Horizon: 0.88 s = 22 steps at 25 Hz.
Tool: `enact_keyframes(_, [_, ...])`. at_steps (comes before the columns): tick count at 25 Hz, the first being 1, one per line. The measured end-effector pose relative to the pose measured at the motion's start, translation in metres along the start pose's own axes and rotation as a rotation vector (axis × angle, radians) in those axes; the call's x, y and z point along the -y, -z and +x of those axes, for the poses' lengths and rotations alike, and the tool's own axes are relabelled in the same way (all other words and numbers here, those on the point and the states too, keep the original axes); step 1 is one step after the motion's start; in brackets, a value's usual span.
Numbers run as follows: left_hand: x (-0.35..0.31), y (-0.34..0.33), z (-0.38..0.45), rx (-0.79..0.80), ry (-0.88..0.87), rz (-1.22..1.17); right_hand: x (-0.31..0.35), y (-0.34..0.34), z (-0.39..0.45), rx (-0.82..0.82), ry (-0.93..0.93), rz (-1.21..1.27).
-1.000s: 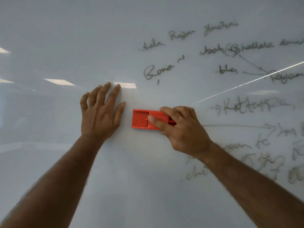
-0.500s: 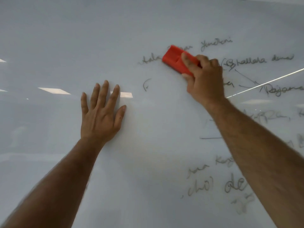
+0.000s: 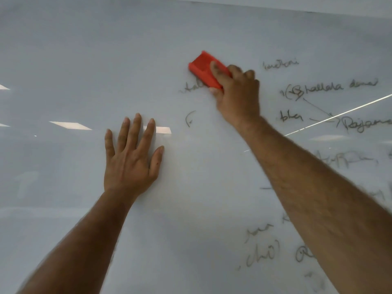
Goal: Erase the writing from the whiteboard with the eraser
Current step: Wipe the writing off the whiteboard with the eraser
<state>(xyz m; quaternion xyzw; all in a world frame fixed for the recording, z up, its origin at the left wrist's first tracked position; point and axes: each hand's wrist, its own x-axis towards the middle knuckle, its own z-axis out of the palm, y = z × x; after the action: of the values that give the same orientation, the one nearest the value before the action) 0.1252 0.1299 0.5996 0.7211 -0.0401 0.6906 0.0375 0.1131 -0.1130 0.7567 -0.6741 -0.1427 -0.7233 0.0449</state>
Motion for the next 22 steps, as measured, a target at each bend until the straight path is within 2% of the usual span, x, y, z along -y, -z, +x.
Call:
enact_keyframes(5, [0.001, -0.001, 0.000, -0.044, 0.003, -0.010, 0.061, -0.015, -0.070, 0.042, 0.314, 0.068])
enact_keyframes(11, [0.002, -0.005, -0.002, -0.128, 0.019, -0.080, 0.028, -0.009, -0.085, -0.001, 0.452, 0.029])
enact_keyframes(15, [0.003, -0.007, -0.001, -0.142, 0.013, -0.069, 0.005, -0.007, -0.078, -0.016, 0.376, -0.006])
enact_keyframes(22, [-0.013, -0.002, 0.004, -0.110, 0.038, -0.087, -0.052, 0.004, -0.047, -0.031, 0.119, -0.049])
